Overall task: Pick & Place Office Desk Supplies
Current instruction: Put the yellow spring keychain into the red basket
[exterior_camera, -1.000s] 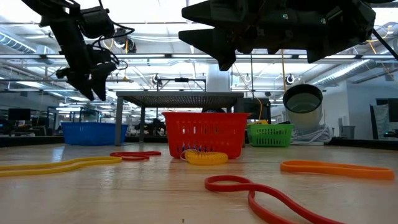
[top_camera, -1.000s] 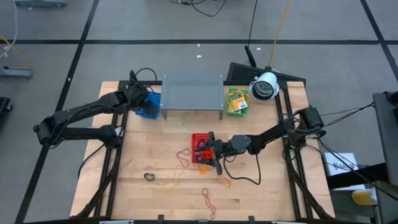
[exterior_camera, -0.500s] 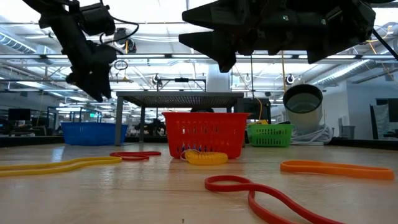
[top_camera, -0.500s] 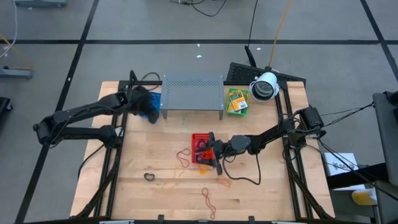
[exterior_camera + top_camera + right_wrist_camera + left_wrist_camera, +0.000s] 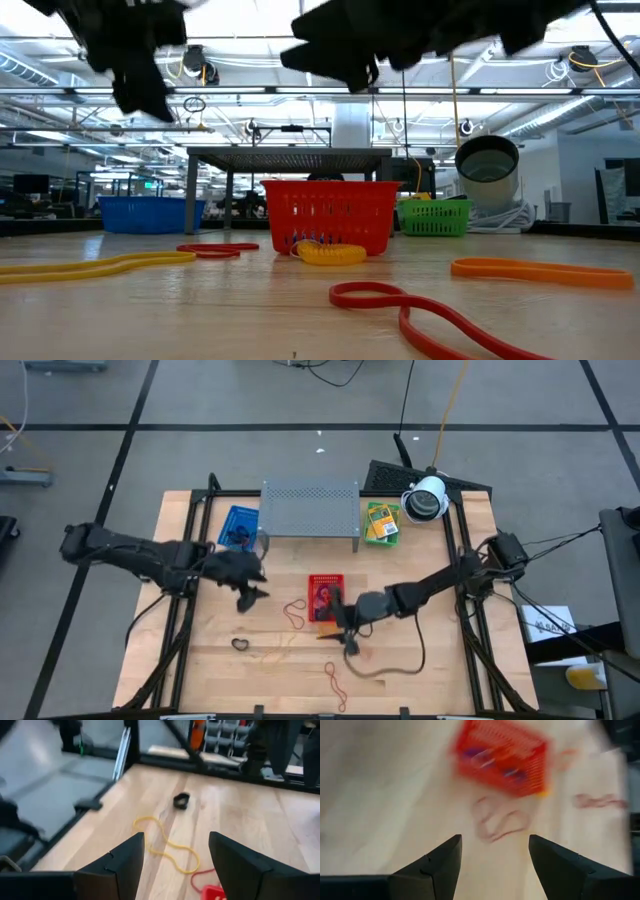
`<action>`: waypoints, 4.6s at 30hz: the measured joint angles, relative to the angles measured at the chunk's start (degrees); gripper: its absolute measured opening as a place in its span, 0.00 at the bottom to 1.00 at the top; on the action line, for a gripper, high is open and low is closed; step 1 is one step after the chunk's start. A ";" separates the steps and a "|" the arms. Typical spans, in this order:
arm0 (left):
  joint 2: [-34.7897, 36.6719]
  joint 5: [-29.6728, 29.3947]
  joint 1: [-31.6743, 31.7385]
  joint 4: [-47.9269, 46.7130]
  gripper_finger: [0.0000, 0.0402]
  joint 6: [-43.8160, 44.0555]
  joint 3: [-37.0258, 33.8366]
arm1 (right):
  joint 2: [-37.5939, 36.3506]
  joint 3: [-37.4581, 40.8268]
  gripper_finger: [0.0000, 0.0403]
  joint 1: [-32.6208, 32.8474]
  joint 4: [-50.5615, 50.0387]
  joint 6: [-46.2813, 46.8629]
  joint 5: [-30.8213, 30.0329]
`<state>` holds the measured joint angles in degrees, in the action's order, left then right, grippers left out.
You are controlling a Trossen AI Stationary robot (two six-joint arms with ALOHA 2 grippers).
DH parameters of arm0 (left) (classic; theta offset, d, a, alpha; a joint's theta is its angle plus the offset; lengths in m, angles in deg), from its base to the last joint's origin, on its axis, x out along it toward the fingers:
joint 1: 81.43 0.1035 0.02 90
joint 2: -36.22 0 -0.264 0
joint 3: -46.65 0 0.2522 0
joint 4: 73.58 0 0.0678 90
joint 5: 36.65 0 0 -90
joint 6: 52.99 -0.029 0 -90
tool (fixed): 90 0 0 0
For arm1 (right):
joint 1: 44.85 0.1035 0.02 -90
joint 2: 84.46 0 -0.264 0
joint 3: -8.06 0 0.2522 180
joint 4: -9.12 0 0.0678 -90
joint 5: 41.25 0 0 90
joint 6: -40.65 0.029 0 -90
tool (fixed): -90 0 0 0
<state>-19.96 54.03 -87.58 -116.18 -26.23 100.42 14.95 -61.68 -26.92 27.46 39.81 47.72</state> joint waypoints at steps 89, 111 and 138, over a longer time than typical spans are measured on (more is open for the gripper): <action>-2.71 -16.23 -24.74 44.03 0.60 -6.93 0.00 | 19.51 -6.85 0.13 11.33 -16.25 30.78 -25.71; -2.71 -16.23 -24.75 43.60 0.60 -6.97 0.00 | 1.95 -6.69 0.01 15.92 -10.76 13.72 -32.13; -2.71 -16.25 -24.74 43.62 0.60 -7.12 0.00 | -3.77 -6.63 0.12 1.73 -33.71 19.57 -25.58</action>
<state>-22.67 37.78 -112.32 -72.56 -33.36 100.42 11.18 -68.31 -25.19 -6.25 59.38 22.14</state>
